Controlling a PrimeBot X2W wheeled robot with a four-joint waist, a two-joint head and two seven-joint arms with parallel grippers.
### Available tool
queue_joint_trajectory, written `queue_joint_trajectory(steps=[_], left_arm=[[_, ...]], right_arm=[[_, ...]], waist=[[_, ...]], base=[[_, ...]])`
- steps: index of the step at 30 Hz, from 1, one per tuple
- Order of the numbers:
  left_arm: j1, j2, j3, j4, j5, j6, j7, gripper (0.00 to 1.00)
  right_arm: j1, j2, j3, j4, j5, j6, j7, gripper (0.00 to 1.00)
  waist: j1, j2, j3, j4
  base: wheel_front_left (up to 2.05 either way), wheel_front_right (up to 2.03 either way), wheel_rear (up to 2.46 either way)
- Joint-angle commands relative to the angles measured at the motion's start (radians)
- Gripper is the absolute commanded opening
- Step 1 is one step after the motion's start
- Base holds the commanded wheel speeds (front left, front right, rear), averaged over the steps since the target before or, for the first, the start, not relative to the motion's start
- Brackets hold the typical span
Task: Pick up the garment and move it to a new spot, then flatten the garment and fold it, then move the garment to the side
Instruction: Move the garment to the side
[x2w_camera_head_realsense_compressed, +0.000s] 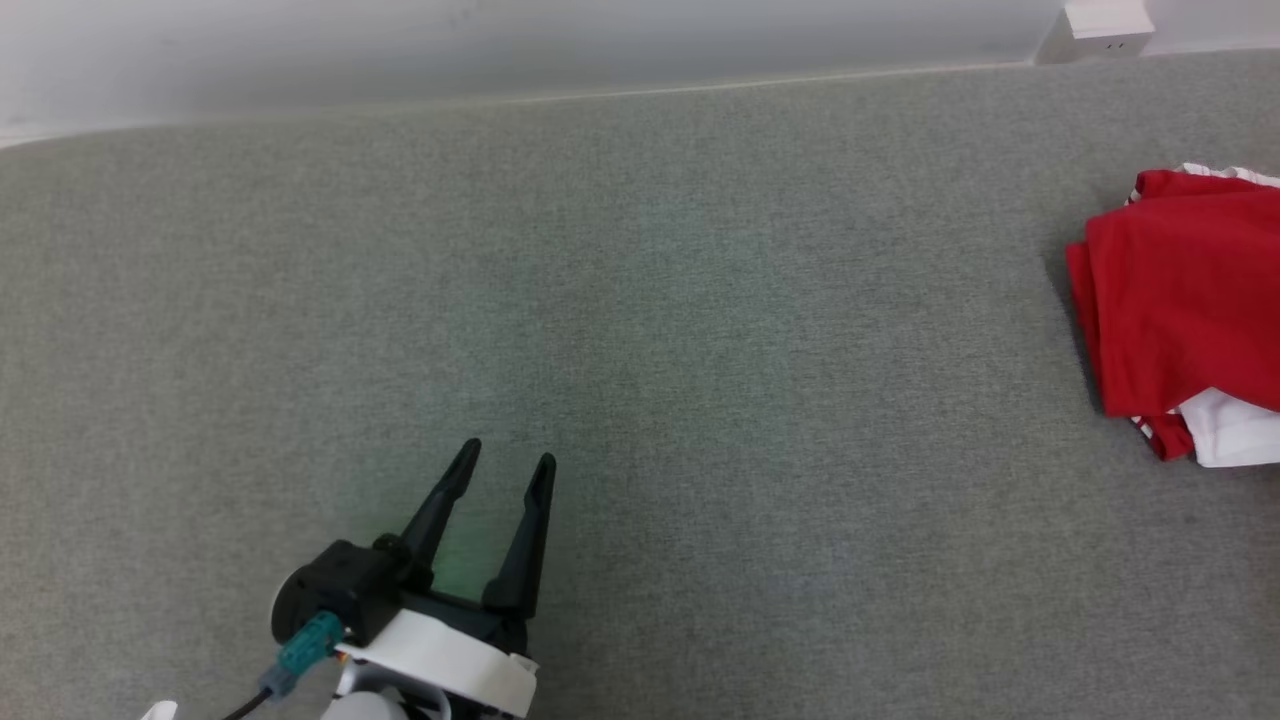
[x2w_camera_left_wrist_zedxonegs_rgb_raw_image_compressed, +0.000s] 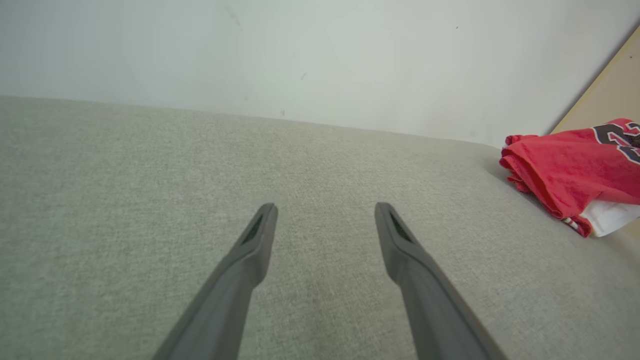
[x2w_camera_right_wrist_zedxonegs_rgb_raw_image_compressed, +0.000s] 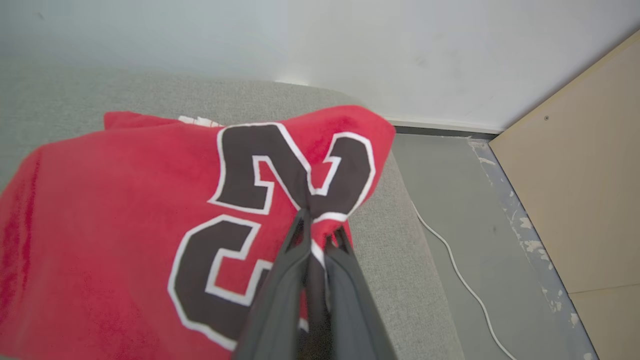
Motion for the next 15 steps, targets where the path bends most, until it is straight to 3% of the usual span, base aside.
queue_joint_trajectory(steps=[1,11,12,13,14,15], left_arm=[[-0.01,0.011,0.004,-0.001,0.007,-0.003,0.0,1.0],[-0.04,0.028,0.015,-0.016,0.014,-0.001,0.0,1.0],[-0.042,0.027,0.015,-0.015,0.014,-0.001,0.0,1.0],[-0.043,0.027,0.016,-0.015,0.014,-0.001,0.0,1.0],[-0.043,0.026,0.016,-0.014,0.013,-0.001,0.0,1.0],[-0.043,0.025,0.017,-0.013,0.013,-0.001,0.0,1.0]], right_arm=[[-0.016,0.003,-0.001,0.005,-0.008,0.0,-0.007,0.0],[-0.108,0.017,-0.014,0.223,-0.136,0.0,-0.148,0.02],[-0.113,0.017,-0.018,0.247,-0.149,0.0,-0.164,0.25],[-0.117,0.019,-0.02,0.269,-0.162,0.0,-0.174,0.62],[-0.121,0.024,-0.023,0.293,-0.17,0.0,-0.18,0.85],[-0.128,0.03,-0.029,0.315,-0.177,0.0,-0.187,1.0]], waist=[[-0.0001,-0.0001,0.011,0.009],[-0.0001,-0.0001,0.071,0.054],[-0.0001,-0.0001,0.072,0.058],[-0.0001,-0.0001,0.073,0.062],[-0.0001,-0.0001,0.071,0.065],[-0.0001,-0.0001,0.069,0.067]], base=[[0.0,0.0,0.0],[0.0,0.0,0.0],[0.0,0.0,0.0],[0.0,0.0,0.0],[0.0,0.0,0.0],[0.0,0.0,0.0]])
